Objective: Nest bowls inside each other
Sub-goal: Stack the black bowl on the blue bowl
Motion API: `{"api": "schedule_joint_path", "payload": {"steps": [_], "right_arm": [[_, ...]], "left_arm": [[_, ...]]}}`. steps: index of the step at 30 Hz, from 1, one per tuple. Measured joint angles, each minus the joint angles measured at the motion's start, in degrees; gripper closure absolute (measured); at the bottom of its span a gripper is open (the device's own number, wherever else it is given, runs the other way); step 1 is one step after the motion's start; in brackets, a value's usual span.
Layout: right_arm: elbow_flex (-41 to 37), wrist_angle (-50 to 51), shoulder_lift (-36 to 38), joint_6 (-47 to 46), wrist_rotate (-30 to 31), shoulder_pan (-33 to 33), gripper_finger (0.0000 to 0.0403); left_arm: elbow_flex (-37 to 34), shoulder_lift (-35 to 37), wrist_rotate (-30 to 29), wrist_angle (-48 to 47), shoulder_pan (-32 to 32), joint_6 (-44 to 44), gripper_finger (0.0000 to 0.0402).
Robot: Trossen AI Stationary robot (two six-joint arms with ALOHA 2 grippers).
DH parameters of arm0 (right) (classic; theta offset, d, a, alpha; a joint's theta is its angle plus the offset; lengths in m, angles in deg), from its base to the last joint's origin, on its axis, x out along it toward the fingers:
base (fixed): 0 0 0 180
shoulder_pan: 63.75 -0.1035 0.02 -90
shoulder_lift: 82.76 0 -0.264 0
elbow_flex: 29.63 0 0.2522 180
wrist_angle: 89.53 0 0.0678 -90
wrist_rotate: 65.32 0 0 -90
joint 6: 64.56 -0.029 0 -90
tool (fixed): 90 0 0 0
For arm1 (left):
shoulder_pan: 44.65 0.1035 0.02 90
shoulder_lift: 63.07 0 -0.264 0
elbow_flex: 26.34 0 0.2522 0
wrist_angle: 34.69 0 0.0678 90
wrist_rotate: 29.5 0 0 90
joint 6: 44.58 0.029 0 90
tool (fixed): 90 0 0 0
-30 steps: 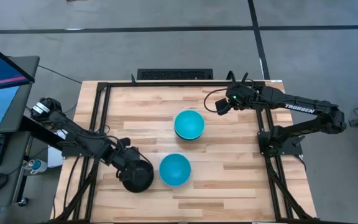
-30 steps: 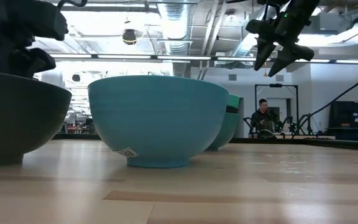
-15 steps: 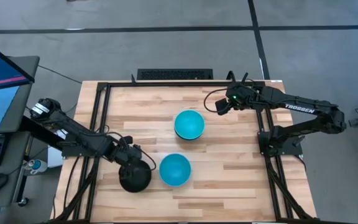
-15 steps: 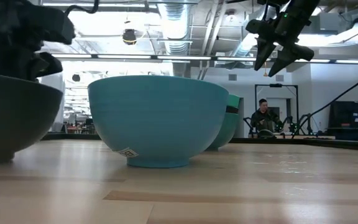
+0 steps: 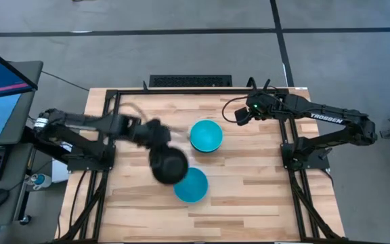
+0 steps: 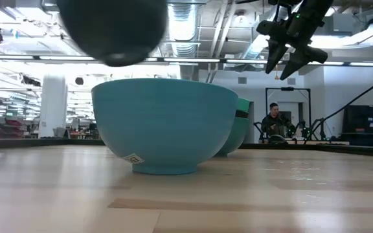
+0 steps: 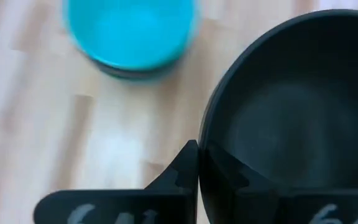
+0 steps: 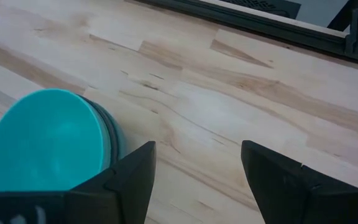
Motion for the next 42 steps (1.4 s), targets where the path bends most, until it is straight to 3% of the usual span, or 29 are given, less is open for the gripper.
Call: {"api": "schedule_joint_path", "payload": {"steps": [6, 10, 19, 27, 42], "right_arm": [[-0.04, 2.32, 1.70, -0.86, 5.87, -1.41, 0.0144], [-0.02, 3.18, 5.34, -1.61, 7.29, -1.56, 0.0144], [-0.04, 10.36, 13.67, -4.69, 9.78, -1.57, 0.0144], [-0.04, 11.22, 16.53, -4.52, 10.71, -1.51, 0.0144], [-0.02, 11.59, 16.48, -3.55, 10.74, -1.53, 0.0144]], "left_arm": [[13.42, -14.02, -0.07, -7.92, 8.57, 12.66, 0.0401], [22.53, -22.96, 2.21, -8.13, 11.84, 19.62, 0.0401], [41.03, -35.39, 7.46, -9.51, 18.92, 26.74, 0.0401], [47.19, -44.08, 10.13, -12.28, 20.30, 28.88, 0.0401], [47.17, -46.96, 8.70, -12.46, 21.15, 29.69, 0.0401]]}}
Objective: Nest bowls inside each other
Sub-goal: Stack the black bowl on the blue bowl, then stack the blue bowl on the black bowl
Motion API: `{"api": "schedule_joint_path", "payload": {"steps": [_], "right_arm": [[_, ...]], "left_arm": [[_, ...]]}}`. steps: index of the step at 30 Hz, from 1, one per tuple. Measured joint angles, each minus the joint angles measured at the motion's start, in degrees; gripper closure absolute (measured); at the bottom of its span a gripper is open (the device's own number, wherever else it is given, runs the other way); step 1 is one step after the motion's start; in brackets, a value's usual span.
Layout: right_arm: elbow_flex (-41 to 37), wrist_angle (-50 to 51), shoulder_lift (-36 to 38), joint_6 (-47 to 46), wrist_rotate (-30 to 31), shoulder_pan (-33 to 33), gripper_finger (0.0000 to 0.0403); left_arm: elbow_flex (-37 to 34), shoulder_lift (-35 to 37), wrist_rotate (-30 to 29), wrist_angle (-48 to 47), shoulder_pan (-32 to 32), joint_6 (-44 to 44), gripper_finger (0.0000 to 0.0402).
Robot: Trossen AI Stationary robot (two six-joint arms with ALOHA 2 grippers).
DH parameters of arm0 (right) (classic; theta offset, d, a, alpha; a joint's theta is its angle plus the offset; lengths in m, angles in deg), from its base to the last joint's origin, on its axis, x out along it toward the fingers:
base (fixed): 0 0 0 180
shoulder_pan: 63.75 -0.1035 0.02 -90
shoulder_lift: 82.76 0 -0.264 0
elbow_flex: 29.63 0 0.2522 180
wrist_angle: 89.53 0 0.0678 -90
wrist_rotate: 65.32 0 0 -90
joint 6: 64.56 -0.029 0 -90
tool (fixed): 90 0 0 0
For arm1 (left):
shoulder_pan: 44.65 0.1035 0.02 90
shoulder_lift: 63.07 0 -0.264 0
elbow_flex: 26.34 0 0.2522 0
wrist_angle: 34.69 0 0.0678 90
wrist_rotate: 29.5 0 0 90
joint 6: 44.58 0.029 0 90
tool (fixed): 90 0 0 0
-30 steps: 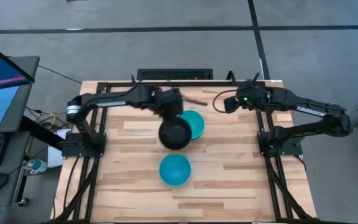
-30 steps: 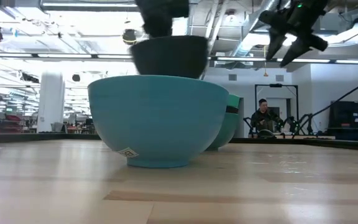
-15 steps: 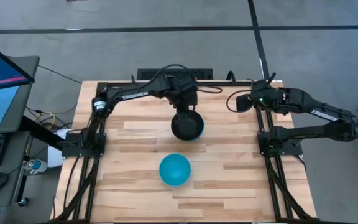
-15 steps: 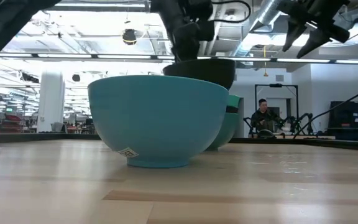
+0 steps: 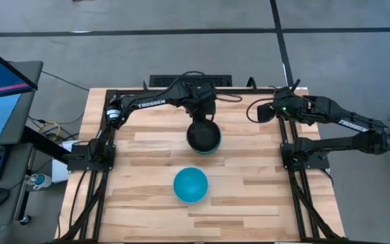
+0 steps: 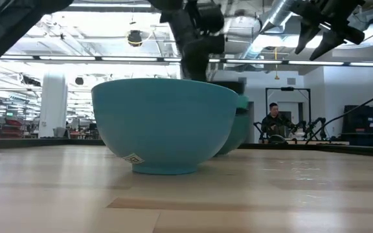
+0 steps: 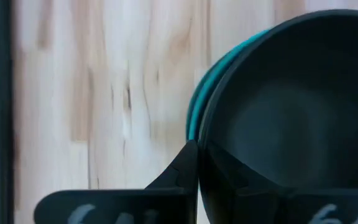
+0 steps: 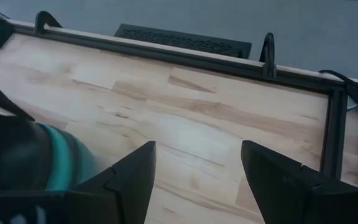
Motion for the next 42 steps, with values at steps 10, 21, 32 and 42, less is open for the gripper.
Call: {"api": "schedule_joint_path", "payload": {"steps": [10, 21, 32, 42], "right_arm": [[0.00, 0.06, -0.09, -0.88, -0.07, -0.07, 0.0144], [0.00, 0.34, -0.09, 0.32, 0.04, -0.05, 0.0144], [0.00, 0.52, 0.00, 2.25, 0.98, 1.41, 0.0144], [0.00, 0.47, 0.00, 3.56, 0.78, 1.59, 0.0144]], "left_arm": [[0.07, -1.12, -0.38, 6.71, -2.04, -0.08, 0.0375], [6.45, -0.85, -2.43, -1.87, -3.53, -0.48, 0.0303], [3.36, 7.45, -3.67, 7.68, -12.41, -6.18, 0.0315], [-34.50, 33.55, -12.26, 41.46, -15.46, -17.89, 0.0393]]}}
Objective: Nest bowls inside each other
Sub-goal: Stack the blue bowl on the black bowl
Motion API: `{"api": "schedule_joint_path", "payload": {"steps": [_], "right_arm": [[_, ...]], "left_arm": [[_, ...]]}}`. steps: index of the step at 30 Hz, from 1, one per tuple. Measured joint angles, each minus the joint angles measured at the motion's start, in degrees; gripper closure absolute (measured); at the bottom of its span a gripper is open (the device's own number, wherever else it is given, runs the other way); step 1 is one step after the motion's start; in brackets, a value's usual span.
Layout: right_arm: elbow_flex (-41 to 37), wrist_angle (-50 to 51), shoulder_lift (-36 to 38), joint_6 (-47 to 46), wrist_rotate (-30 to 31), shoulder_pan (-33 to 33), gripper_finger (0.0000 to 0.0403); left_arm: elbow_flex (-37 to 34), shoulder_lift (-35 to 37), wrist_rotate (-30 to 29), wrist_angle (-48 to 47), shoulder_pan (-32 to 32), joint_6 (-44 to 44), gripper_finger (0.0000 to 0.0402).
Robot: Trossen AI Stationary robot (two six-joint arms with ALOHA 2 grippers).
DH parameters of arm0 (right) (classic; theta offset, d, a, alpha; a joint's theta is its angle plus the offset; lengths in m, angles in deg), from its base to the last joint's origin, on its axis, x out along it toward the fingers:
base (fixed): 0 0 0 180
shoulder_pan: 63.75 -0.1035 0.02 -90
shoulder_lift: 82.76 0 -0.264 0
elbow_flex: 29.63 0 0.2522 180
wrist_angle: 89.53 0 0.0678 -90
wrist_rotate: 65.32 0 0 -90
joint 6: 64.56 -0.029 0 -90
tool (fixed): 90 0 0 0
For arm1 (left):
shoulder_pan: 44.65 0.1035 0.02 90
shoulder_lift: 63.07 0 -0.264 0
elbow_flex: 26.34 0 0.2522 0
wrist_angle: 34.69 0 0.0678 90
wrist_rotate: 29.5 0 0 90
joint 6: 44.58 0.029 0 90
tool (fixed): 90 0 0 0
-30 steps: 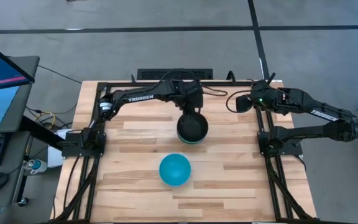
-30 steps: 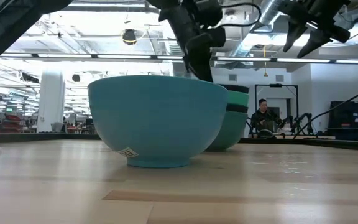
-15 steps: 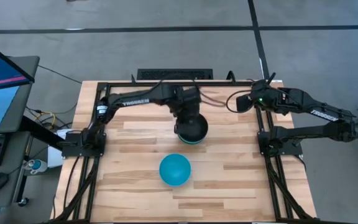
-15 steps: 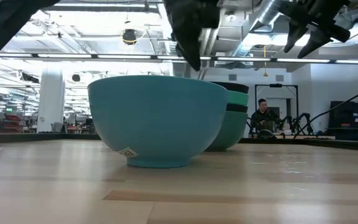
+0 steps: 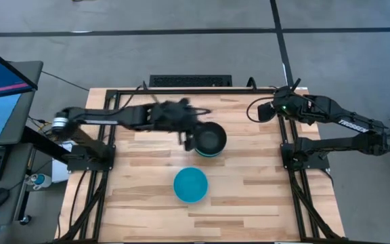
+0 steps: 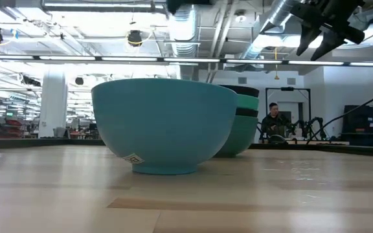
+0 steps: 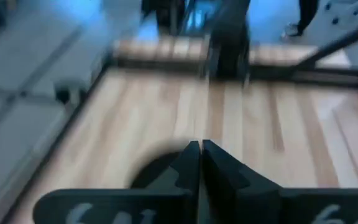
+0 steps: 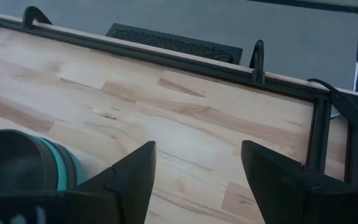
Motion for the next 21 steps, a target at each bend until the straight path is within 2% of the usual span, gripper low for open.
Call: {"api": "schedule_joint_path", "payload": {"steps": [3, 5, 9, 14, 16, 19, 21], "right_arm": [[0.00, -0.01, 0.00, 0.00, -0.06, 0.00, 0.0144], [0.00, -0.03, 0.00, -0.22, -0.64, 0.00, 0.0144], [0.00, -0.23, 0.00, -0.68, -1.52, 0.37, 0.0144], [0.00, -0.43, -0.46, -1.54, -1.55, 0.37, 0.0144], [0.04, -0.45, -0.69, -2.40, -1.53, 0.37, 0.0144], [0.04, -0.43, -1.12, -3.26, -1.55, 0.35, 0.0144], [0.04, -0.31, -1.17, -4.11, -1.75, 0.31, 0.0144]], "left_arm": [[-13.70, 6.02, -2.83, 2.66, -1.74, -5.48, 0.0388], [-18.76, 9.79, -5.27, 1.06, -3.41, -8.93, 0.0383], [-24.22, 14.80, -5.71, -8.79, -6.52, -15.21, 0.0371], [-29.33, 17.66, -8.54, -10.56, -12.03, -20.37, 0.0344], [-34.07, 17.45, -11.58, -5.74, -14.62, -22.87, 0.0330], [-39.63, 18.42, -16.22, 7.48, -19.06, -26.91, 0.0312], [-41.84, 18.16, -17.65, 10.23, -20.93, -28.69, 0.0304]]}}
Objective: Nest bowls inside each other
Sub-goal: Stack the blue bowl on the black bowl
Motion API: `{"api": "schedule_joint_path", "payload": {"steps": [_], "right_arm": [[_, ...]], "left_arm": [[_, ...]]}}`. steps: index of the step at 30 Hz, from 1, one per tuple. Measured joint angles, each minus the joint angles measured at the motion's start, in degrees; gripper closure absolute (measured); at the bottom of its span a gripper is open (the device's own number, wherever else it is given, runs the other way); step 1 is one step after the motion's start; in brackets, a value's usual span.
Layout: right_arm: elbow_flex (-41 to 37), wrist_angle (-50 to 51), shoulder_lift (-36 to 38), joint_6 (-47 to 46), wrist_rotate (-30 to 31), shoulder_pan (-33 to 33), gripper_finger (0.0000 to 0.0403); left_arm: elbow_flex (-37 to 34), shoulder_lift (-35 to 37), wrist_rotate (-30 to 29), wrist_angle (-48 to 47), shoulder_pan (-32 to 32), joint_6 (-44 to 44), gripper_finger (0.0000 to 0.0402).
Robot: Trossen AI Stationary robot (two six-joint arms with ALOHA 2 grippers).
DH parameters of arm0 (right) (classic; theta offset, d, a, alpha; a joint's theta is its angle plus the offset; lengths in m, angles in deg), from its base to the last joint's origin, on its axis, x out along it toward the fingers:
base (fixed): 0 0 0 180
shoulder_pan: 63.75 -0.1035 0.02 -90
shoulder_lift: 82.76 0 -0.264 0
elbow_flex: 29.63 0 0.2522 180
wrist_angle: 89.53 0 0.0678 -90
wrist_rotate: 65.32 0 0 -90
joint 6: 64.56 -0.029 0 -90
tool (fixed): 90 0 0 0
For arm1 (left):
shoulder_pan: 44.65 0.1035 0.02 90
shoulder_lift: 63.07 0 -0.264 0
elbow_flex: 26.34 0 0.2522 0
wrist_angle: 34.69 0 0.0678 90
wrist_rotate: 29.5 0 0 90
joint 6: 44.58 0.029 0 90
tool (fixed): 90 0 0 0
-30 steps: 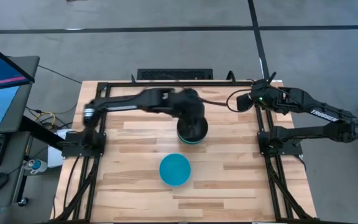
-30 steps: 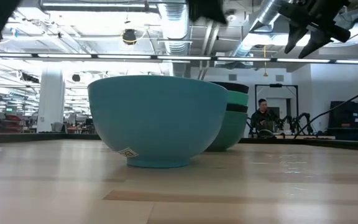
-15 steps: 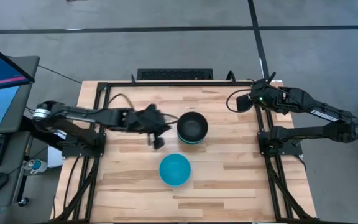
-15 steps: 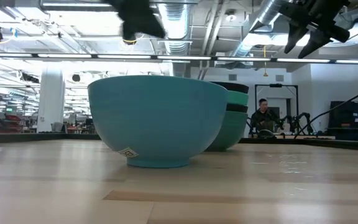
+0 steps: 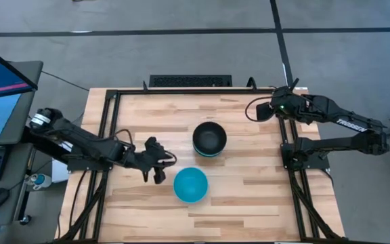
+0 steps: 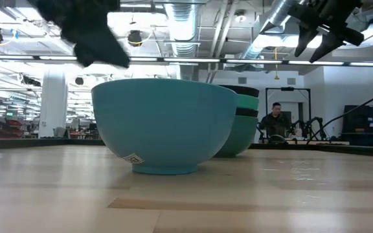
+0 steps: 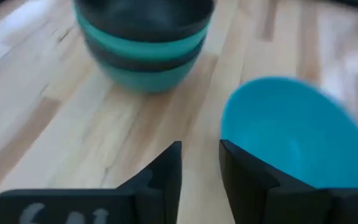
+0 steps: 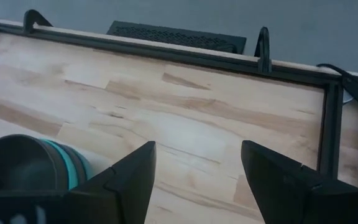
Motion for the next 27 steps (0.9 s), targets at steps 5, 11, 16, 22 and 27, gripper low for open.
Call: {"api": "schedule_joint_path", "payload": {"steps": [5, 11, 16, 22, 27], "right_arm": [[0.00, 0.32, -0.68, -0.43, -0.65, 0.06, 0.0144], [-0.02, 0.74, -1.86, -0.48, -1.07, 0.06, 0.0144], [-0.02, 0.77, -3.26, -0.48, -1.17, 0.06, 0.0144], [-0.02, 0.99, -4.21, -0.09, -1.31, 0.06, 0.0144], [-0.02, 1.21, -3.98, 0.10, -1.29, -0.32, 0.0144]], "left_arm": [[-0.21, -0.15, -2.72, -1.69, -1.72, -0.93, 0.0296], [-0.21, -0.26, 7.21, -2.31, -2.45, -2.23, 0.0296], [1.61, -0.28, 9.15, -4.33, -1.87, -2.20, 0.0295], [6.64, -2.13, 15.07, -14.48, 1.40, -0.02, 0.0255], [16.21, -10.04, 17.90, -22.47, 3.67, 3.96, 0.0218]]}}
